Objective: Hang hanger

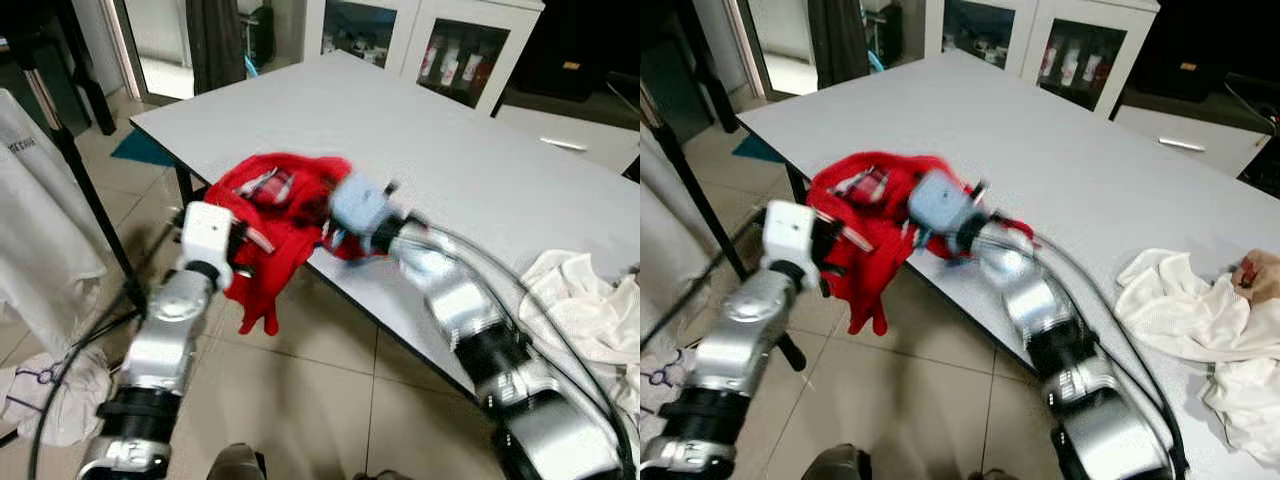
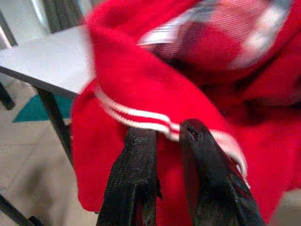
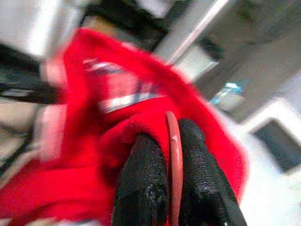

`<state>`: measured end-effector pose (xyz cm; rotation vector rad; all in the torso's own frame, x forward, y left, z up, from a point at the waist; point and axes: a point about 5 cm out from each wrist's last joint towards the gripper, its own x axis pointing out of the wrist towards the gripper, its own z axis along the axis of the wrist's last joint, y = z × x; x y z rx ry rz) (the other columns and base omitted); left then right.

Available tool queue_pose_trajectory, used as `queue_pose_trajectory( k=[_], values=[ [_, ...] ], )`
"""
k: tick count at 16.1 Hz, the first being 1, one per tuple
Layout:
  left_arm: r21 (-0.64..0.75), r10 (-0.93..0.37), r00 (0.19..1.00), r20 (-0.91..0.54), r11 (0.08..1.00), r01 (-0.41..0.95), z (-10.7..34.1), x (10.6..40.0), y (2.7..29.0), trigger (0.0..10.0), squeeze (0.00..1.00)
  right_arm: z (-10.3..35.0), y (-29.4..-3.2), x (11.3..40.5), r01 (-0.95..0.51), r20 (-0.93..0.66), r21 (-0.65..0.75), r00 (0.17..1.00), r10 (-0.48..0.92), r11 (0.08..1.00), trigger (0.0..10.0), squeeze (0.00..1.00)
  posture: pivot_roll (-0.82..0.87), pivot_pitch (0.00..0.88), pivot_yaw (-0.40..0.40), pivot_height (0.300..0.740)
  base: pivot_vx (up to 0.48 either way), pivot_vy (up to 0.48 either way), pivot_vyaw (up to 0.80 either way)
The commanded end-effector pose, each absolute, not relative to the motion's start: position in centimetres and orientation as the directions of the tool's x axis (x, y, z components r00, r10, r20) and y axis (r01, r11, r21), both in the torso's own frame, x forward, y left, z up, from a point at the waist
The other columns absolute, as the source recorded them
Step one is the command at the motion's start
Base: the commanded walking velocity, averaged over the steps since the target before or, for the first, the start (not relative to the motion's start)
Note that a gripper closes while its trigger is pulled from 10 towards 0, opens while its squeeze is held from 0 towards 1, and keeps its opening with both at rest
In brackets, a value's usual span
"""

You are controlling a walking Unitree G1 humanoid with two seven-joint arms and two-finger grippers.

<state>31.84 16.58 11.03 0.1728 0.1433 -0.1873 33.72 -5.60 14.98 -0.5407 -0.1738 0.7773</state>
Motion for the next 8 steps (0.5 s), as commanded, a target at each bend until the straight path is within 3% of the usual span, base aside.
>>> queue_pose_trajectory(
  k=[1, 3, 4, 5, 6, 8],
  values=[
    [0.176, -0.204, 0.968, -0.146, 0.958, 0.228, 11.44, 32.37, 15.71, 10.0, 0.0, 14.25, -5.73, 33.22, -0.661, -0.09, -0.517, 0.674, 0.733, 0.545, 0.0, 0.0, 0.11, 0.024, -0.046, 0.74, 0.0, 0.0, 0.0],
    [0.179, -0.217, 0.964, -0.151, 0.953, 0.243, 11.11, 32.67, 15.31, 10.0, 0.0, 13.98, -5.47, 32.91, -0.68, -0.097, -0.509, 0.655, 0.75, 0.528, 0.0, 0.0, 0.1, 0.024, -0.04, 0.74, 0.0, 0.0, 0.0],
    [0.178, -0.222, 0.963, -0.15, 0.952, 0.248, 11.09, 32.73, 15.15, 10.0, 0.0, 13.95, -5.59, 33.05, -0.671, -0.097, -0.507, 0.669, 0.737, 0.541, 2.0, 0.0, 0.1, 0.024, -0.038, 0.74, 0.0, 0.0, 0.0],
    [0.176, -0.225, 0.963, -0.148, 0.952, 0.249, 11.1, 32.74, 15.1, 10.0, 0.0, 14.0, -5.7, 33.16, -0.664, -0.093, -0.5, 0.679, 0.728, 0.555, 8.3, 0.0, 0.1, 0.025, -0.037, 0.74, 0.0, 0.0, 0.0],
    [0.176, -0.226, 0.963, -0.146, 0.952, 0.25, 11.07, 32.75, 15.09, 10.0, 0.0, 14.11, -5.88, 33.29, -0.657, -0.088, -0.499, 0.687, 0.721, 0.565, 10.0, 0.0, 0.1, 0.025, -0.037, 0.74, 0.0, 0.0, 0.0],
    [0.175, -0.225, 0.963, -0.145, 0.953, 0.249, 11.04, 32.74, 15.13, 10.0, 0.0, 14.18, -5.99, 33.33, -0.655, -0.086, -0.496, 0.69, 0.719, 0.57, 10.0, 0.0, 0.1, 0.026, -0.036, 0.74, 0.0, 0.0, 0.0]
  ],
)
